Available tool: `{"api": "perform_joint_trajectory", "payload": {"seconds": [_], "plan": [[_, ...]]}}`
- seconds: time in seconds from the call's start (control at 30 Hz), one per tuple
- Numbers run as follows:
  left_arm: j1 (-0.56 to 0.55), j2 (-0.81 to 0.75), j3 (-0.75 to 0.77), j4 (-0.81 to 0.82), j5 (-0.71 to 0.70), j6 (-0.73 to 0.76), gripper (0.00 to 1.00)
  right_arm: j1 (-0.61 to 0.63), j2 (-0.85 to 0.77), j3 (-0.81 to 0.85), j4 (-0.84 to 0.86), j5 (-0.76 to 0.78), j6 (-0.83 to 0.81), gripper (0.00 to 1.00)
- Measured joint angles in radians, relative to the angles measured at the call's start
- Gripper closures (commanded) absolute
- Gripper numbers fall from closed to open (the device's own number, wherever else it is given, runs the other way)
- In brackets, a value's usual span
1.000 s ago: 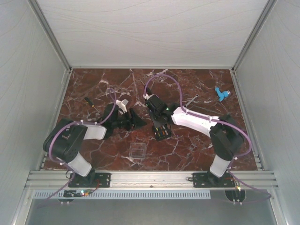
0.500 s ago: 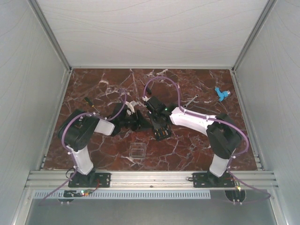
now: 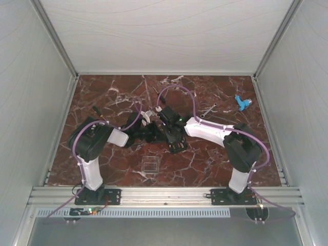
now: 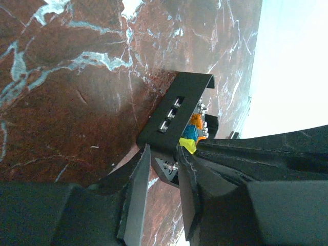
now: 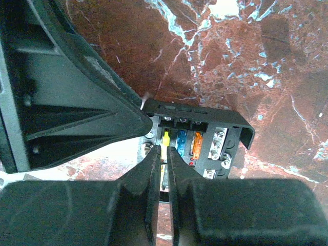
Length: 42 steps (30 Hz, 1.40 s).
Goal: Snap on the fuse box
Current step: Install the fuse at the fuse box base.
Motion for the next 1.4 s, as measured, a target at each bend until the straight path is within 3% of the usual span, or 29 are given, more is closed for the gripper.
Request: {"api": "perform_joint_trajectory", "payload": {"seconds": [0.37,0.93,1.03,1.13,1.4], "plan": [[-0.004,0.013,0.000,0.023,0.008,-0.014,0.86,0.000,0.017,0.007,-0.014,-0.007,0.007,1.00],[-0.015,-0.065,-0.082,0.039,-0.020,-0.027,0.91,-0.017,0.002,-0.018,0.006,-0.029,0.024,1.00],[-0.020,-0.097,-0.118,0.035,-0.023,-0.031,0.88,-0.017,-0.002,-0.024,0.012,-0.040,0.024,1.00],[-0.028,-0.115,-0.135,0.032,-0.024,-0.035,0.80,-0.017,-0.007,-0.032,0.020,-0.045,0.024,1.00],[-0.031,-0.123,-0.088,-0.024,-0.060,-0.017,0.66,-0.017,-0.030,-0.062,0.050,-0.053,0.025,1.00]]}}
